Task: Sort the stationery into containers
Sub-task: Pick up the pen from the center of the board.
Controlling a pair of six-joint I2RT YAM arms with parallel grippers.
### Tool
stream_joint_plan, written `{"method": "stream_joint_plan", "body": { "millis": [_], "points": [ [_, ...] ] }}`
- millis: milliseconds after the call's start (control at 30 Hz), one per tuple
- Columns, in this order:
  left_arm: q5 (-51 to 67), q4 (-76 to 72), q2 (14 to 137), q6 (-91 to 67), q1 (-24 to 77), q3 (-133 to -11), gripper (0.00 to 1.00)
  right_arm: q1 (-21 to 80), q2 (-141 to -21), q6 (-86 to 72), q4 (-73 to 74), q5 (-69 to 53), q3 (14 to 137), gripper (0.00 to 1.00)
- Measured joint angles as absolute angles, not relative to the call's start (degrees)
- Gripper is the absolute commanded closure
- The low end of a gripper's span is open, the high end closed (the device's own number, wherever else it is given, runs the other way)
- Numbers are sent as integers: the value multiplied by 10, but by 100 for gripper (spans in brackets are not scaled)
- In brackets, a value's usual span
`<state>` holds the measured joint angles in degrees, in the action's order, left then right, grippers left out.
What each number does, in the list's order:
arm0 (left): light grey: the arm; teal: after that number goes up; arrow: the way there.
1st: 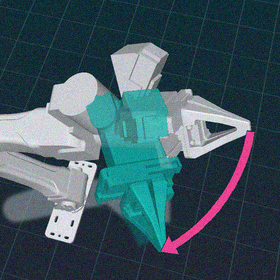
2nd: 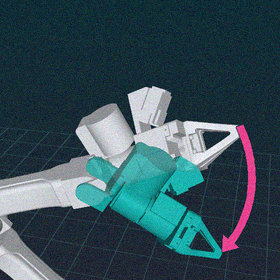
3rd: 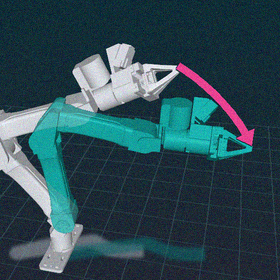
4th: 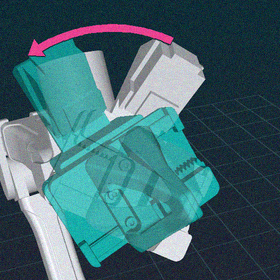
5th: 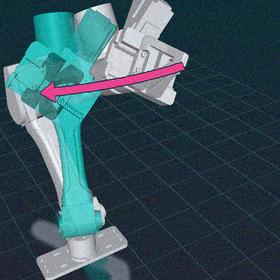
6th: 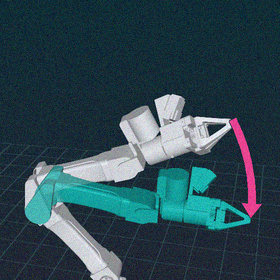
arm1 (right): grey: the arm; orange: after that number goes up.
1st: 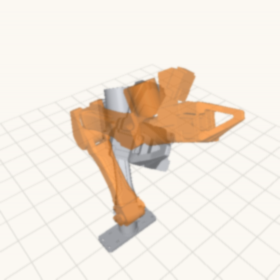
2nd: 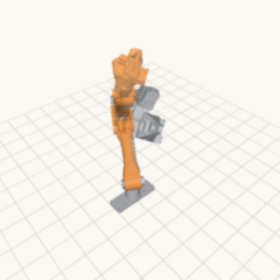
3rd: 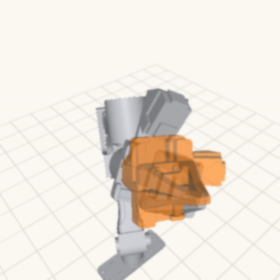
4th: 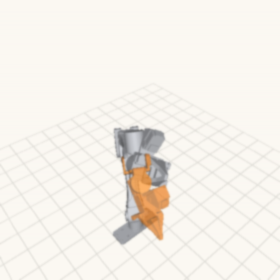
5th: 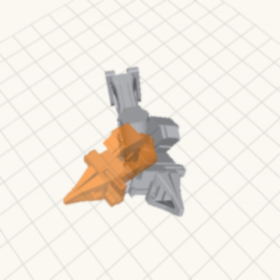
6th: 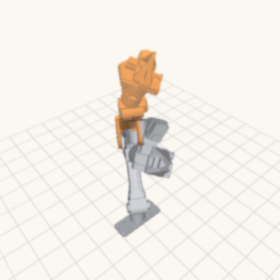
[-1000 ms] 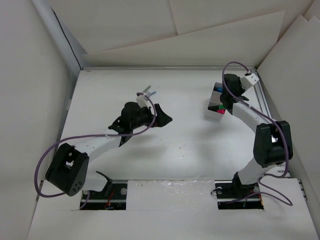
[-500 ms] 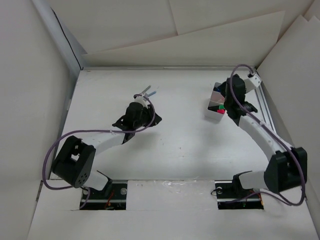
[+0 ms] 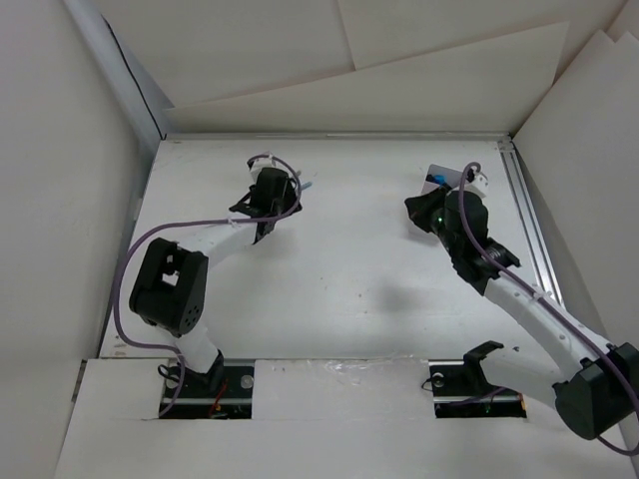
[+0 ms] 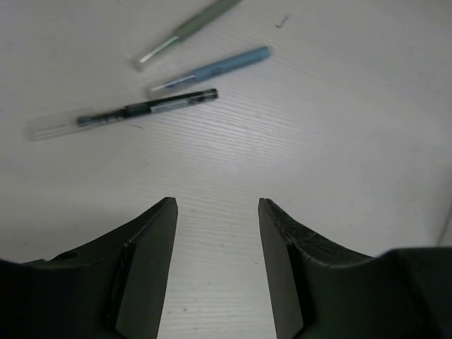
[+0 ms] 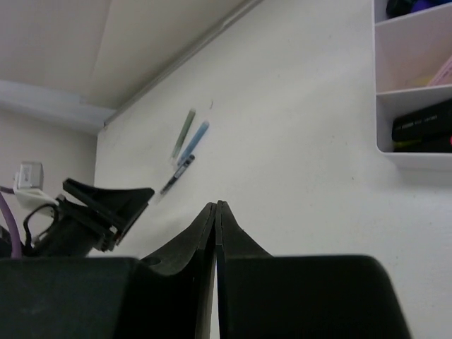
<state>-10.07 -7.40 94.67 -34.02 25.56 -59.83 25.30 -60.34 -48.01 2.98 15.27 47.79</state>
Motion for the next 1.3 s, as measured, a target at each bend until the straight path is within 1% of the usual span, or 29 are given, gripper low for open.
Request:
{"method": "stream_joint_plan", "body": {
  "millis": [33,133,167,267,400,467,567,600,667,733,900,933,967,1067,1300],
  "points": [
    [-121,-58,954,-332,254,-610,54,255,-602,-480,30,148,472,89],
    [-156,-39,974,-279,254,-640,54,256,-600,-481,32,137,462,87],
    [-157,-40,979,-258,255,-645,51,256,-599,-481,32,135,461,85],
    [-158,-32,993,-182,254,-662,41,265,-591,-479,32,135,461,84],
    [-142,1,1029,-91,244,-710,41,275,-573,-478,30,135,461,81],
    [-124,21,1064,-56,229,-752,41,274,-566,-478,30,133,460,78],
    [-106,42,1109,-16,203,-789,41,267,-562,-478,30,129,460,77],
    [-104,51,1122,-4,195,-795,41,265,-560,-478,30,128,460,75],
    [-103,69,1147,16,182,-801,43,260,-557,-476,30,126,460,75],
    [-102,90,1166,29,178,-803,43,258,-554,-475,30,124,460,75],
    [-95,106,1167,57,179,-816,43,258,-555,-474,30,113,460,74],
    [-94,110,1167,60,179,-816,46,258,-555,-474,30,111,460,74],
    [-93,114,1167,63,179,-816,51,258,-555,-474,30,110,460,74],
    [-90,123,1167,72,179,-816,60,258,-555,-473,30,108,460,74],
    [-79,132,1167,77,178,-816,70,255,-555,-467,30,107,460,73]
  ]
}}
